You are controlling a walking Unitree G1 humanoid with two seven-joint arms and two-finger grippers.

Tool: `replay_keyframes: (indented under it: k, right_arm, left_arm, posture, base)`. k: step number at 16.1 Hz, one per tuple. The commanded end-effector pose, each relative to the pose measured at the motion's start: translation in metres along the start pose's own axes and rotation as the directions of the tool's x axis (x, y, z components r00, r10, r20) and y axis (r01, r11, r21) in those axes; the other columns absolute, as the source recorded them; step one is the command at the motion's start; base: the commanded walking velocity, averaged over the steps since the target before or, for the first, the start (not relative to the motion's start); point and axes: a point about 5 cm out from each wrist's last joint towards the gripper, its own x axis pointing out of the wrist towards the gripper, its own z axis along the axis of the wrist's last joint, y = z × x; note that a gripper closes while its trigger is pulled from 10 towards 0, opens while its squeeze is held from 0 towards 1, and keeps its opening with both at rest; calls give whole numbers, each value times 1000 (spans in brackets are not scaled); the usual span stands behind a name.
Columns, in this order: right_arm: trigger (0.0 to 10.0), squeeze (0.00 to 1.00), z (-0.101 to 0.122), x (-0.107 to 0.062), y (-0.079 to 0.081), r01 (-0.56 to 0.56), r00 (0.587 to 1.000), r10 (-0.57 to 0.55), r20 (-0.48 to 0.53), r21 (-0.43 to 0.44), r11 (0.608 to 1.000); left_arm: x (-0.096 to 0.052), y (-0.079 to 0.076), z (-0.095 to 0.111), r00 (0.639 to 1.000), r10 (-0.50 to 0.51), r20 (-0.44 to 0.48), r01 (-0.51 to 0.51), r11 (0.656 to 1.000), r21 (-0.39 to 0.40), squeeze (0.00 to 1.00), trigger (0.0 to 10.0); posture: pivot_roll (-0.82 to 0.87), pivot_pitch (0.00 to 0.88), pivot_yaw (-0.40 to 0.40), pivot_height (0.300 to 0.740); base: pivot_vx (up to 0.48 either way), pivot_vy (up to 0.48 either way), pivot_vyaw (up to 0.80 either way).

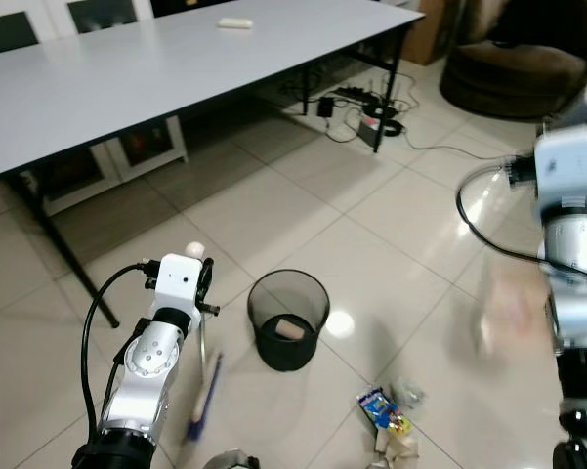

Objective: Sweep floor

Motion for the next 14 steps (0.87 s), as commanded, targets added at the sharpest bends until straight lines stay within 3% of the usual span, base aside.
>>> replay_keyframes:
  k: [1, 4, 7, 14]
  right_arm:
    - [10000, 0, 9, 3, -8, 58, 997, -58, 44, 2, 998]
    - [10000, 0, -5, -8, -5, 71, 997, -70, -13, 20, 997]
    - [10000, 0, -14, -20, 5, 29, 998, -22, -67, 99, 995]
    - [10000, 0, -23, -38, 16, 11, 991, 6, -132, 126, 992]
  left_arm:
    - [3, 2, 13, 999, 5, 46, -5, 1000, 14, 0, 10000]
    - [-1, 0, 15, 999, -9, 50, 9, 1000, 11, 0, 10000]
    - [-3, 1, 15, 999, -18, 41, 17, 1000, 19, 0, 10000]
    - [-3, -2, 18, 998, -48, 51, 46, 998, 41, 0, 10000]
  posture:
    - [-27, 2, -5, 740]
    - [-25, 6, -2, 740]
    - [-31, 12, 2, 740]
    - [-37, 0, 17, 740]
  base:
    - [0, 0, 0]
    - [-164, 0, 0]
    - [-254, 0, 0]
    - [-228, 0, 0]
